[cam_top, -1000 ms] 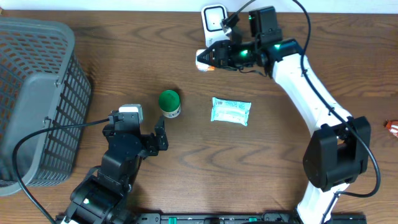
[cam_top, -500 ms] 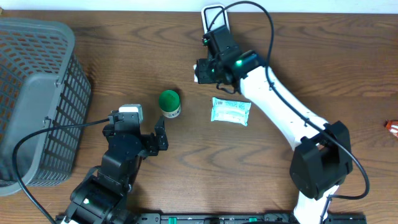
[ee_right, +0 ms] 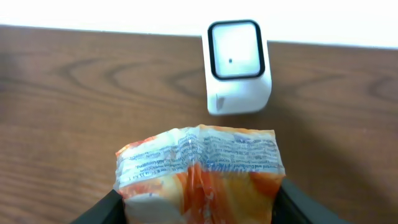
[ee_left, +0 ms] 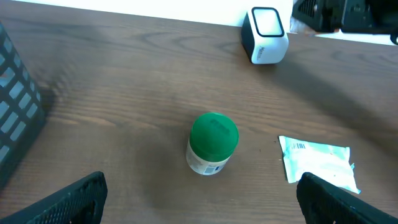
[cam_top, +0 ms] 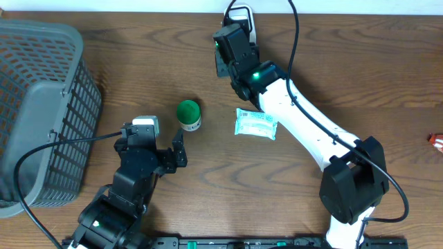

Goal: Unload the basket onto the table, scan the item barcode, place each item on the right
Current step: 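Hold the Kleenex pack in front of the scanner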

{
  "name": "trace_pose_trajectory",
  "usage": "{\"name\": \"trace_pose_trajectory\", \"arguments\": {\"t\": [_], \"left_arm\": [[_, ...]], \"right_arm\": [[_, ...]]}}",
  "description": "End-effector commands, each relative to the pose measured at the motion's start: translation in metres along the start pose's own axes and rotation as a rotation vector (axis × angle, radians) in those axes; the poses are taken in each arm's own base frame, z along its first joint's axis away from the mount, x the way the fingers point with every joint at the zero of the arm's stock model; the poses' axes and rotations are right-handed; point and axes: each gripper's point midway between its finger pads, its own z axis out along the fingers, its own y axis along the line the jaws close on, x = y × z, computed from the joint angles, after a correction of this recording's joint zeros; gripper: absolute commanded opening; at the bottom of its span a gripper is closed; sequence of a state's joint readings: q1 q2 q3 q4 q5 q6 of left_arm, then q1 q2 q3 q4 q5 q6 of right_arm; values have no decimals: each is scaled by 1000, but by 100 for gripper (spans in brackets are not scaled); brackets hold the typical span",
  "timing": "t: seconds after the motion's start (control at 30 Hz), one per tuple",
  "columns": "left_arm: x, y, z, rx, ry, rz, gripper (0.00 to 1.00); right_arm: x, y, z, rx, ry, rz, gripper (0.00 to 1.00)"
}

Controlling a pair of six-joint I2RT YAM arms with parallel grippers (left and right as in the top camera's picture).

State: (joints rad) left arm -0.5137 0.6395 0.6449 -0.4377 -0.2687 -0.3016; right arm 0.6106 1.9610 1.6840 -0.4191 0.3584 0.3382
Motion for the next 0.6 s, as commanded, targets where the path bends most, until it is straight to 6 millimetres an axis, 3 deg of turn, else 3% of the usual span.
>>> {"name": "trace_pose_trajectory", "arguments": {"t": [0.0, 0.27, 0.57], "left_arm": [[-3, 3, 0, -14, -11, 9, 98], [-3, 3, 0, -14, -11, 9, 98], [-3, 3, 0, -14, -11, 9, 98]], "right_arm": [[-18, 2, 0, 13, -69, -11, 51], [-50, -5, 21, 8, -212, -32, 50], [-64, -19, 78, 27, -387, -22, 52]]}}
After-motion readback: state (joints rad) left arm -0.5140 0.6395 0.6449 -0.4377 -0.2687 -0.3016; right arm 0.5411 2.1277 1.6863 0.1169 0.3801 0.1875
